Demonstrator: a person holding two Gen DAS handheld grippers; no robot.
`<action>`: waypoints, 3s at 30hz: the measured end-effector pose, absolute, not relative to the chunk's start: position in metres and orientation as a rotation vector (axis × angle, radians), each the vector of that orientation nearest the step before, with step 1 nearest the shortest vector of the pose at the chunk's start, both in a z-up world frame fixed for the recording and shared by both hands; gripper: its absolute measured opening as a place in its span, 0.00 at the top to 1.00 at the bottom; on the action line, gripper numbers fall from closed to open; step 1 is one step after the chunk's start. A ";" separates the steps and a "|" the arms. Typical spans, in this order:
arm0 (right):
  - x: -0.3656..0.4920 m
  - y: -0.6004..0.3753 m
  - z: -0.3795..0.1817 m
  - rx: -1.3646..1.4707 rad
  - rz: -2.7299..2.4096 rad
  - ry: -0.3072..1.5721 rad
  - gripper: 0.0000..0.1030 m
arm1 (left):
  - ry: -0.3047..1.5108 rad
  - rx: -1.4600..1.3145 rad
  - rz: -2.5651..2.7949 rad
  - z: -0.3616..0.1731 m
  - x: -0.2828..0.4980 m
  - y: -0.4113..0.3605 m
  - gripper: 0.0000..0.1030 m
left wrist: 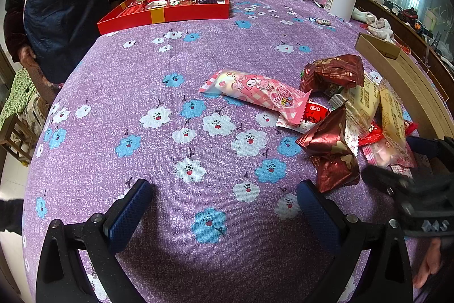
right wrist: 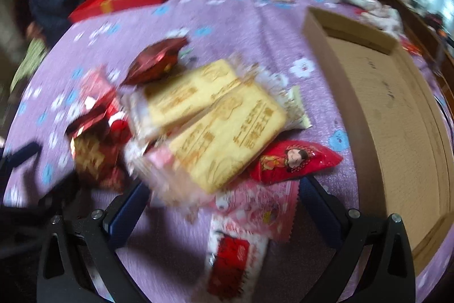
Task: Organize snacks
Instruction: 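Grasp the white-and-red packet with the right gripper, then grasp the red foil candy with the left gripper while right carries packet toward tray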
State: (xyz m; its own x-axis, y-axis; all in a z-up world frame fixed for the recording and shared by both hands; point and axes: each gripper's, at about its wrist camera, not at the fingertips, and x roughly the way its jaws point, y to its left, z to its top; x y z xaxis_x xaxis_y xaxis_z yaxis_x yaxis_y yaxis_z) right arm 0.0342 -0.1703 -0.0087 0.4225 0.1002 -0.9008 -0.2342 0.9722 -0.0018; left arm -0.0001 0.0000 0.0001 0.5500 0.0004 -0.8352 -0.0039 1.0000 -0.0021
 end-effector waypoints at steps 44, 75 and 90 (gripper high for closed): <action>0.003 -0.210 -0.004 -0.052 0.423 1.341 0.75 | 1.011 -0.136 -0.069 0.050 -0.041 -0.001 0.24; -0.005 -0.228 0.003 -0.031 0.523 1.324 0.78 | 1.073 -0.087 -0.133 0.029 -0.006 -0.060 0.67; -0.004 -0.283 0.056 0.108 0.538 1.159 0.78 | 1.051 -0.128 -0.120 0.045 -0.025 -0.059 0.67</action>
State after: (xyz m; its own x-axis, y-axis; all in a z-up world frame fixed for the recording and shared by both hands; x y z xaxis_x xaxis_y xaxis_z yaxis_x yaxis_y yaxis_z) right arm -0.0040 -0.2832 0.0556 0.2897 0.4563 -0.8414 -0.3477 0.8692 0.3516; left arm -0.0245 -0.0591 0.0451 0.4919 -0.1592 -0.8560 0.0372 0.9861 -0.1620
